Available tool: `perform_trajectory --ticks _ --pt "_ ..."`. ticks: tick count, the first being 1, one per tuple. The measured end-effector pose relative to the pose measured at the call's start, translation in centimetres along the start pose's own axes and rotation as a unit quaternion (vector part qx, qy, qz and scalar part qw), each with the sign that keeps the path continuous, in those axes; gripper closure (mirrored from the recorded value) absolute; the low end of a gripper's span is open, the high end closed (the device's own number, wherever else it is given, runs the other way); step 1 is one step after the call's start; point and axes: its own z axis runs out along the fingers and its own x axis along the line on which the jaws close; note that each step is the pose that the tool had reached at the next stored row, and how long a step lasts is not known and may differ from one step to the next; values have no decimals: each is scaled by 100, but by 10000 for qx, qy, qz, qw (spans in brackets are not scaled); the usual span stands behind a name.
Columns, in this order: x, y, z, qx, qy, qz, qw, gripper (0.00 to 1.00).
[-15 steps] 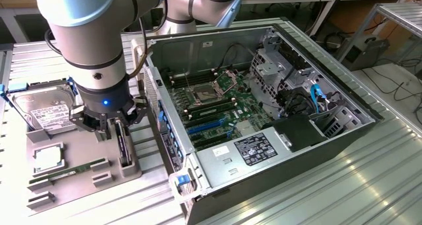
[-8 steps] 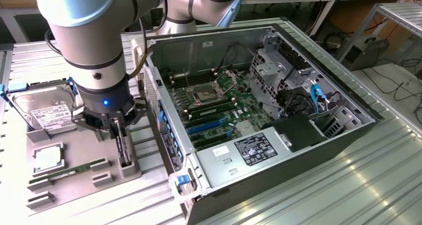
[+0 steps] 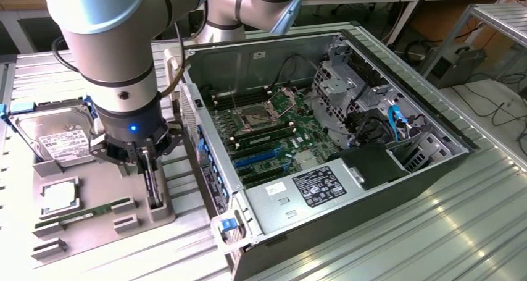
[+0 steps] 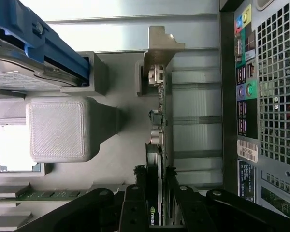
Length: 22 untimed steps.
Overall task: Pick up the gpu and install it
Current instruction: 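Pick up the gpu and move the gpu toward the slot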
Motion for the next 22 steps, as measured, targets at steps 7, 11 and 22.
perform_trajectory --ticks 7,11,22 --pt "0 0 -4 -1 1 -65 10000 74" --pt "1 7 -155 0 3 -75 10000 74" --pt "6 30 -687 0 3 -92 10000 74"
